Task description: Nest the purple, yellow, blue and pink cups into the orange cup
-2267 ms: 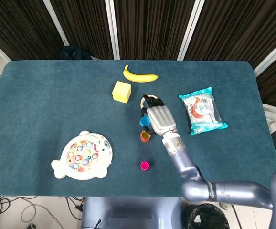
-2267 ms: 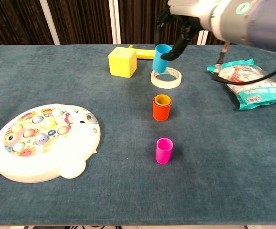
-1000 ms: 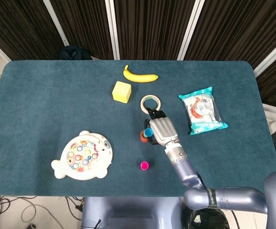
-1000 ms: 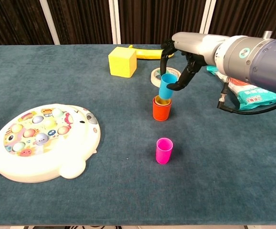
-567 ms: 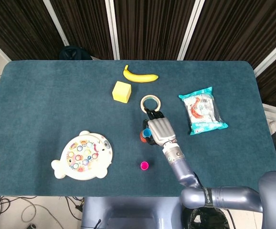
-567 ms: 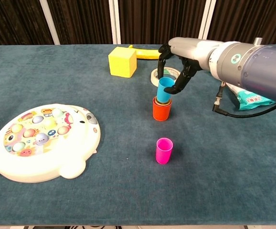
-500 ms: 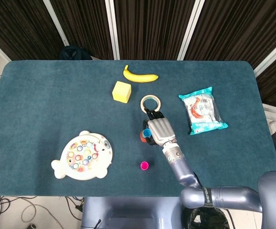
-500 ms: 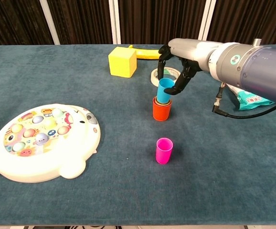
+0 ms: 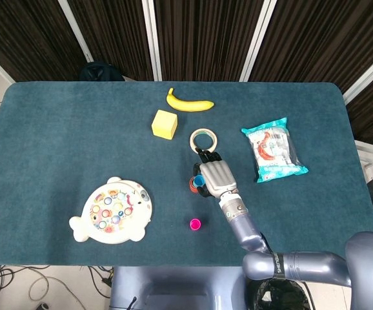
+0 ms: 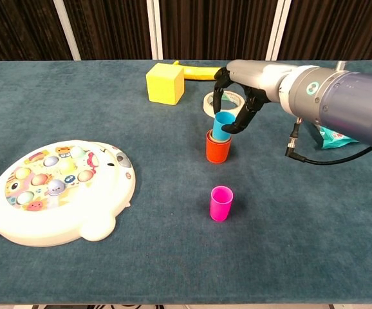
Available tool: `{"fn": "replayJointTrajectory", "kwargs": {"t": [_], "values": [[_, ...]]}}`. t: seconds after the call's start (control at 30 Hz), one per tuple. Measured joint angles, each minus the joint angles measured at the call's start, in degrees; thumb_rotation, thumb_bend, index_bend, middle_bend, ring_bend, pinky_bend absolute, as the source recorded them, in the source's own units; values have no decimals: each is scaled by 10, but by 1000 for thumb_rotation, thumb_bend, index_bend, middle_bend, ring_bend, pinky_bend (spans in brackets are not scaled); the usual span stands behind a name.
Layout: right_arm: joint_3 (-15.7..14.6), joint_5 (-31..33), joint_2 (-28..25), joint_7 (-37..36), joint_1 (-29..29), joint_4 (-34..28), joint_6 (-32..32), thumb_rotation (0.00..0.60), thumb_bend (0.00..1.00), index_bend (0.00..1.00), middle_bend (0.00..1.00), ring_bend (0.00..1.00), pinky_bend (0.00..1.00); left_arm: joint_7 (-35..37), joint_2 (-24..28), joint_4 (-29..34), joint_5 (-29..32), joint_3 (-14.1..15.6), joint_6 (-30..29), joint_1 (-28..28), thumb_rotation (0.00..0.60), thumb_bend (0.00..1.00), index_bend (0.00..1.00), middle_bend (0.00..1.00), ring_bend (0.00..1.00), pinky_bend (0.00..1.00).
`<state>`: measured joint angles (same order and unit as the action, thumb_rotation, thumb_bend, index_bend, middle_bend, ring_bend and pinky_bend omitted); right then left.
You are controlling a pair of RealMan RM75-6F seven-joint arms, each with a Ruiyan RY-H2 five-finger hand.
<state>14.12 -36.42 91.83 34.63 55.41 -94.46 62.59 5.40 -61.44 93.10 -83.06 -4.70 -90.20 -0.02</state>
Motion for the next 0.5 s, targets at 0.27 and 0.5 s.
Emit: {"fn": "replayJointTrajectory", "kwargs": {"t": [0.27, 0.5], "values": [[-7, 5, -5, 12, 3, -4, -11, 600, 397, 148, 0, 64, 93, -1, 0, 0, -1, 0, 0, 0, 600, 304, 38, 53, 0, 0], [-1, -4, -23, 5, -4, -34, 1, 600, 397, 167, 0, 63, 90, 1, 0, -1, 1, -1, 1, 0, 600, 304, 38, 53, 0, 0]]}}
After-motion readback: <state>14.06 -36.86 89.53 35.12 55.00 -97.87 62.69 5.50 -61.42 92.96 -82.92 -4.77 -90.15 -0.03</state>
